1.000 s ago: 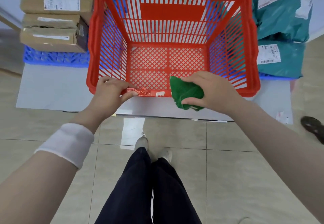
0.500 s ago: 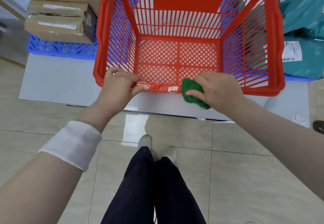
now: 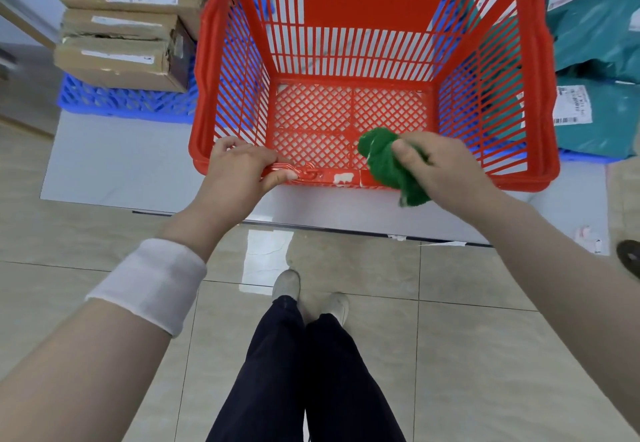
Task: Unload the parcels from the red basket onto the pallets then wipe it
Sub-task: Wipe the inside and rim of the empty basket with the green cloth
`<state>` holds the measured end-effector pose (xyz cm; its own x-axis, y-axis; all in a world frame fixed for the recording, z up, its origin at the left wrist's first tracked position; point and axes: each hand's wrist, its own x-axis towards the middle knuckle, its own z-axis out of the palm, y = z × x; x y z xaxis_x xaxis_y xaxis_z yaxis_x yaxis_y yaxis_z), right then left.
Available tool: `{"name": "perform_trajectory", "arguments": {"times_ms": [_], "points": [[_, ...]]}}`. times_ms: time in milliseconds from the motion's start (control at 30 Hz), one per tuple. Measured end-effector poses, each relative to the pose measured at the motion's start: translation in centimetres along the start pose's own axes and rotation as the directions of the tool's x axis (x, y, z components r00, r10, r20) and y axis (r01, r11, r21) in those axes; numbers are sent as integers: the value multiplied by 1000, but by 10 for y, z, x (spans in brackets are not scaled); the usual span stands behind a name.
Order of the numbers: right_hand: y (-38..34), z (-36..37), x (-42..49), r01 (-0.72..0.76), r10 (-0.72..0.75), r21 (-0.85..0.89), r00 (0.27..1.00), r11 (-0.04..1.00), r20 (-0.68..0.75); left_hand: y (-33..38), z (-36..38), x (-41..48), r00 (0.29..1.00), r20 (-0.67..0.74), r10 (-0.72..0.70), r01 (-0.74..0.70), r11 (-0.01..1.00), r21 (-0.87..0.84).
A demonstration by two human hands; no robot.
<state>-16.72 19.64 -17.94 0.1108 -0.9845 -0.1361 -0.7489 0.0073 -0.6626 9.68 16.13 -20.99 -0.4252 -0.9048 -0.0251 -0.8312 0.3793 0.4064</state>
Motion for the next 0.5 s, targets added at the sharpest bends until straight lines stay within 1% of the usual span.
{"name": "perform_trajectory", "arguments": {"times_ms": [33, 67, 100, 133, 167, 200, 267, 333, 400, 500], "points": [[0, 8, -2, 86, -82, -145, 996, 986, 38, 0, 0, 0, 1000, -4, 5, -5, 1000, 2], [1, 18, -2, 178, -162, -309, 984, 934, 78, -1, 1, -1, 1000, -6, 9, -9, 1000, 6], [5, 30, -2, 262, -243, -452, 965, 853, 102, -1, 1, -1, 1000, -9, 15, -15, 1000, 10], [8, 40, -1, 304, -293, -549, 950, 779, 110, -1, 2, -1, 1000, -15, 19, -19, 1000, 13], [11, 47, -1, 305, -318, -611, 944, 730, 91, -1, 2, -1, 1000, -18, 22, -22, 1000, 15], [14, 51, 1, 297, -354, -656, 934, 694, 48, -1, 2, -1, 1000, -18, 22, -21, 1000, 17], [21, 57, 6, 303, -462, -723, 887, 621, -25, -1, 3, 0, 999, -22, 27, -27, 999, 25], [24, 58, 9, 329, -538, -746, 842, 578, -45, -2, 2, 0, 999, -29, 35, -34, 999, 28], [24, 58, 11, 344, -573, -752, 818, 563, -55, -1, 2, 1, 999, -34, 34, -32, 999, 30], [22, 58, 10, 342, -581, -742, 810, 577, -77, -2, 3, 1, 999, -23, 30, -28, 999, 43]]}}
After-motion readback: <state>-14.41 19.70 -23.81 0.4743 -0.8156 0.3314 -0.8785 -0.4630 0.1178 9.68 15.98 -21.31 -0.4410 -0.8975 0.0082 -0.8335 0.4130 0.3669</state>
